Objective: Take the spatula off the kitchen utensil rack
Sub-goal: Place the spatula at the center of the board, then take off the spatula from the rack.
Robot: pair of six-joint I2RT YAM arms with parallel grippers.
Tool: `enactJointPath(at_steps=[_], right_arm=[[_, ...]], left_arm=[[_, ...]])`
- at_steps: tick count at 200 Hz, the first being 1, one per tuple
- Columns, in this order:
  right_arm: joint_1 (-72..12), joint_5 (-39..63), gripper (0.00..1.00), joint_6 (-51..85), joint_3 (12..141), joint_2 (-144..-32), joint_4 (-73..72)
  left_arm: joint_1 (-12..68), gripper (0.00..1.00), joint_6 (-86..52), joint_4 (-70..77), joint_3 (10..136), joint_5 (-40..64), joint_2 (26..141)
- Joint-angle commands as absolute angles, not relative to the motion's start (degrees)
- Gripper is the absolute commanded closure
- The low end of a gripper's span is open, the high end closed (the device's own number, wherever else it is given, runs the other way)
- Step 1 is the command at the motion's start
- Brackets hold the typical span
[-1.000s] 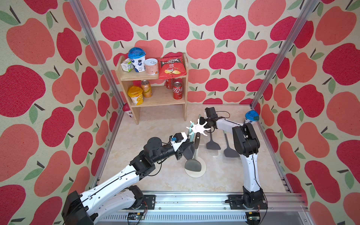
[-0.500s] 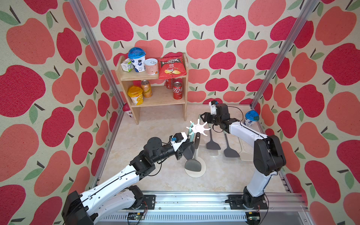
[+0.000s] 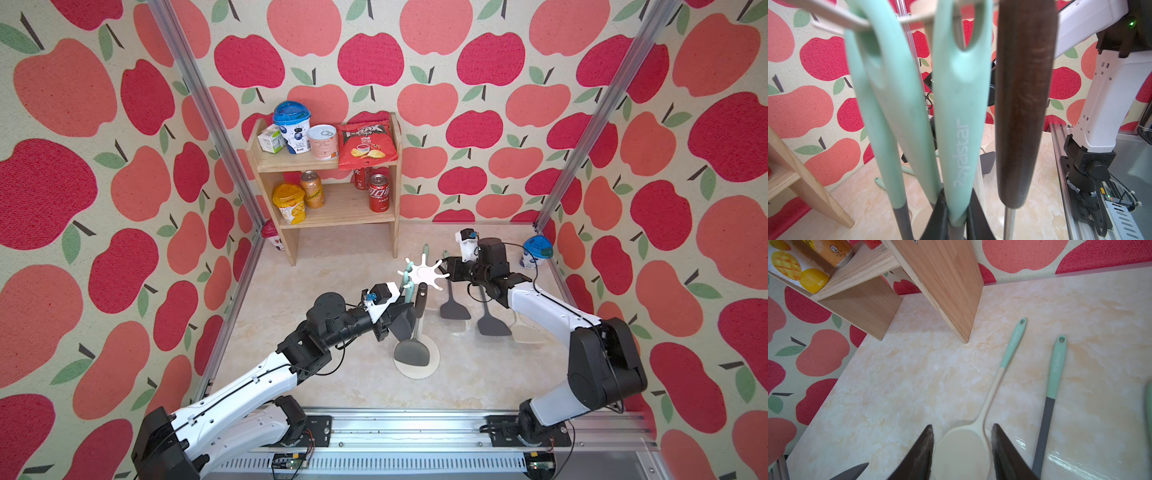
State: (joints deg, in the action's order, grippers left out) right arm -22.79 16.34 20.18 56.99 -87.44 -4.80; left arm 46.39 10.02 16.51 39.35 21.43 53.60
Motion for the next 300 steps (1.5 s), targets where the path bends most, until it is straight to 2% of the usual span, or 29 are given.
enactJointPath(at_steps=[1, 52, 105, 197, 300], right_arm=[[-22.19, 20.52, 0.52, 17.92, 54.39, -84.64, -7.55], [-21.96, 30.96, 0.45, 13.27, 46.86, -78.89, -13.17], [-21.68, 39.48, 0.43, 10.42, 40.19, -71.15, -15.44], [-22.01, 52.09, 0.46, 12.13, 34.8, -59.67, -17.2], [-27.37, 53.32, 0.51, 11.75, 33.75, -55.86, -15.7]], left_arm=[[46.05, 1.0, 9.84, 9.94, 38.43, 19.92, 54.93], [46.07, 1.0, 9.69, 9.49, 38.5, 19.65, 54.78], [46.07, 1.0, 9.84, 9.49, 38.76, 19.43, 55.46], [46.18, 1.0, 10.2, 9.66, 39.81, 19.74, 57.06], [46.28, 1.0, 10.12, 9.86, 40.43, 19.97, 58.12]])
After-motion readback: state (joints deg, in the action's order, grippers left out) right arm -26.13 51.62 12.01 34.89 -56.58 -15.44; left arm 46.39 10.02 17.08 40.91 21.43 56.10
